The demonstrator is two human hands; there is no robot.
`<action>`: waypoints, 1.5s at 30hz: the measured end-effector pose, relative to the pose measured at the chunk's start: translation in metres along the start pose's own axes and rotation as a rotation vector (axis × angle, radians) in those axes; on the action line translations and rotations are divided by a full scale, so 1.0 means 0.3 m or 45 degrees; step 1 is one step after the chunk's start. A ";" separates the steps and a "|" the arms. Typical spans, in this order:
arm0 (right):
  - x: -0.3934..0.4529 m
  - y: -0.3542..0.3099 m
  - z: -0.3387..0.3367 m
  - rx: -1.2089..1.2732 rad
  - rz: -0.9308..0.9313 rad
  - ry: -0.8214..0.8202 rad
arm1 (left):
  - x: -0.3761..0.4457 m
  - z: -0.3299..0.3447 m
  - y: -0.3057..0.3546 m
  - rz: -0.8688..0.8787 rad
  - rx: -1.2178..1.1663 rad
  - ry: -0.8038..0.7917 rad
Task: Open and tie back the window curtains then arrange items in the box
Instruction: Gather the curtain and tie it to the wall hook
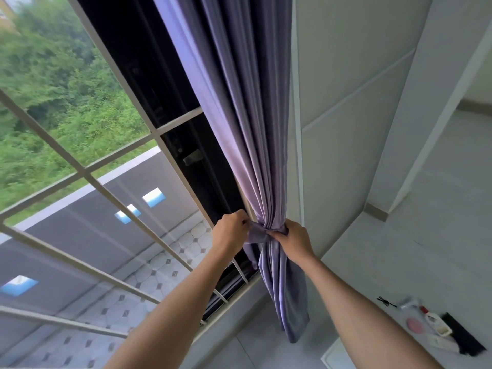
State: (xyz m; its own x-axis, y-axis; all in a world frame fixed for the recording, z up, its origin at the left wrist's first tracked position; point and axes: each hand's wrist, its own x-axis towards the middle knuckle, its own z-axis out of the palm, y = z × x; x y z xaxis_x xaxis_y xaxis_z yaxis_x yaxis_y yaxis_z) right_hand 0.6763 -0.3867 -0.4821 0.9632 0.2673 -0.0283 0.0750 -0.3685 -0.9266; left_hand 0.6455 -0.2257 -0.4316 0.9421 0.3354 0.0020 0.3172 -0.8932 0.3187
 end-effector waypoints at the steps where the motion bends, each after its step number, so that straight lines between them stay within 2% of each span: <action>1: -0.002 -0.002 -0.007 0.015 0.012 -0.004 | -0.003 0.010 0.009 -0.016 -0.046 0.036; 3: -0.009 -0.008 -0.020 0.047 0.035 -0.008 | -0.013 0.040 0.021 -0.049 -0.244 0.115; 5: -0.017 -0.009 -0.029 0.089 0.061 -0.013 | -0.029 0.076 0.028 -0.095 -0.584 0.174; 8: -0.025 -0.007 -0.036 0.122 0.103 -0.003 | -0.057 0.117 0.045 -0.203 -0.990 0.163; 11: -0.027 -0.008 -0.042 0.128 0.114 -0.011 | -0.055 0.146 0.056 -0.335 -1.386 -0.085; 15: -0.036 0.002 -0.049 0.172 0.107 -0.017 | -0.057 0.129 0.062 -0.224 -1.620 -0.417; 18: -0.044 0.034 -0.046 0.099 0.074 -0.090 | -0.072 0.123 0.068 -0.096 -1.624 -0.477; 22: -0.044 0.057 -0.040 -0.014 0.055 -0.153 | -0.095 0.129 0.086 0.029 -1.403 -0.353; 27: -0.040 0.027 -0.022 -0.030 0.061 -0.140 | -0.086 0.105 0.117 0.042 -1.421 -0.089; 32: -0.017 0.010 -0.025 -0.143 0.143 -0.318 | -0.063 0.115 0.118 -0.072 -1.308 -0.078; 34: -0.017 0.009 -0.031 -0.098 0.192 -0.349 | -0.049 0.114 0.121 -0.138 -1.304 -0.102; 40: -0.007 0.037 -0.038 0.130 0.252 -0.238 | -0.066 0.109 0.161 -0.256 -1.342 -0.077; 45: -0.004 -0.011 -0.058 0.095 0.167 -0.045 | -0.069 0.110 0.150 -0.267 -1.322 -0.061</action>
State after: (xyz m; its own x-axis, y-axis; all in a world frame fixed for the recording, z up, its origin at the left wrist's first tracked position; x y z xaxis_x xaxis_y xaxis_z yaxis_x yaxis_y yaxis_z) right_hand 0.6795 -0.4012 -0.4727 0.9536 0.2531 -0.1628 -0.0713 -0.3355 -0.9393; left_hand 0.6439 -0.2826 -0.4485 0.8898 0.4207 -0.1769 0.2467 -0.1172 0.9620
